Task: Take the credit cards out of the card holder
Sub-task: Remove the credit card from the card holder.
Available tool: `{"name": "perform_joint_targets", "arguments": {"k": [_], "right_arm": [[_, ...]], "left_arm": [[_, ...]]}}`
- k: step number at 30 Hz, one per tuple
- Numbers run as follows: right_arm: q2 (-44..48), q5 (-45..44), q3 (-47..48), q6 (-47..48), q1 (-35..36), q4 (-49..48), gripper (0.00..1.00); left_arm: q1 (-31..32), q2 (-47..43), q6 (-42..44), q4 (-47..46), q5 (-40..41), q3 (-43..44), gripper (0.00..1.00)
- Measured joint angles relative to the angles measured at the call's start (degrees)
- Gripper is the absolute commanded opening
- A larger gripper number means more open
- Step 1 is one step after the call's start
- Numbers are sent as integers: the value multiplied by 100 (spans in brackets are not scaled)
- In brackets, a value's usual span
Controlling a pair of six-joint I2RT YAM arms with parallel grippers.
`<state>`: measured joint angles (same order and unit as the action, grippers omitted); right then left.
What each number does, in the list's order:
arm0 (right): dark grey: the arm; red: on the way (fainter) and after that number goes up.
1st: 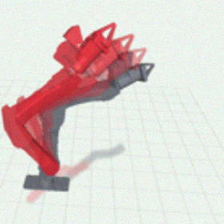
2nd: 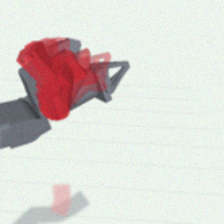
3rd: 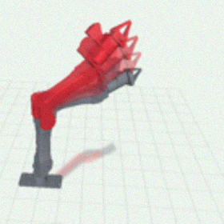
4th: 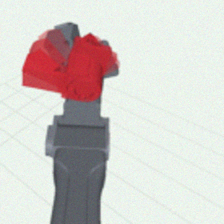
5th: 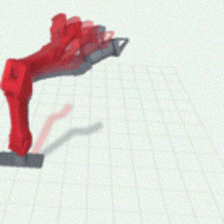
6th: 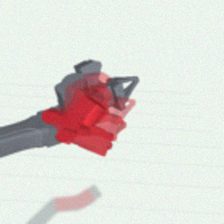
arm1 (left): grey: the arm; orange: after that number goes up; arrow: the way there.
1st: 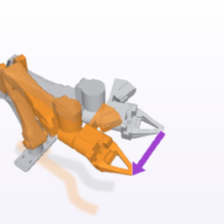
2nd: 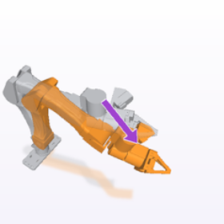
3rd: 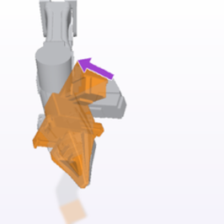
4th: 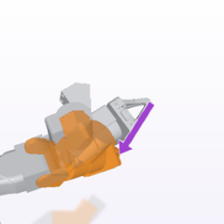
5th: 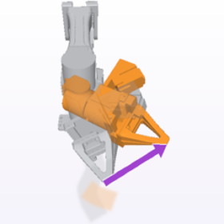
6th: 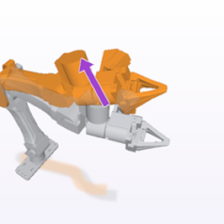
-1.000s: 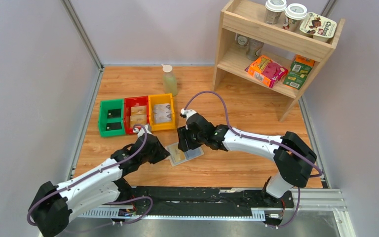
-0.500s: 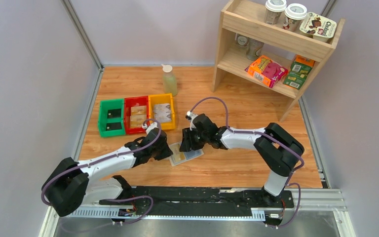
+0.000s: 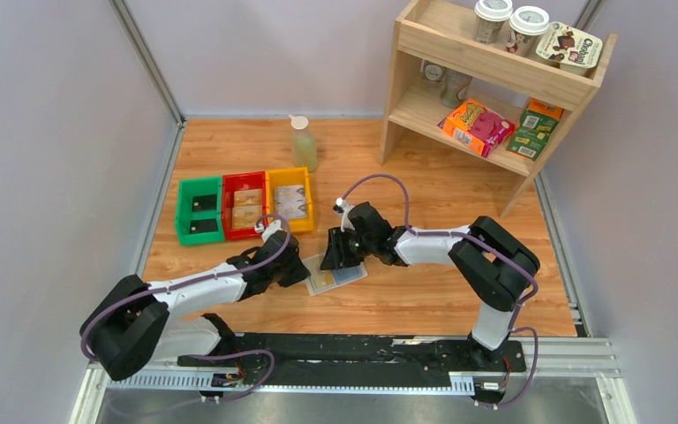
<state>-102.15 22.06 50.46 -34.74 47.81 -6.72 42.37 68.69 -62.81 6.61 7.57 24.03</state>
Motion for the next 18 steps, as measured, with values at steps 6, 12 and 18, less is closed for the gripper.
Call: {"name": "perform_joint_targets", "arguments": {"k": [6,12,18], "right_arm": [[59,13,-7,2,0,-22,40],[70,166,-26,-46,0,-210,39],[-72,164,-61,-173,-50,-214,38]], "left_arm": [[-2,-20,-17,-4,0,-13,8],[-2,-74,-37,-26,2,-68,5],[-2,-164,-120,-127,4,-173,4]]}}
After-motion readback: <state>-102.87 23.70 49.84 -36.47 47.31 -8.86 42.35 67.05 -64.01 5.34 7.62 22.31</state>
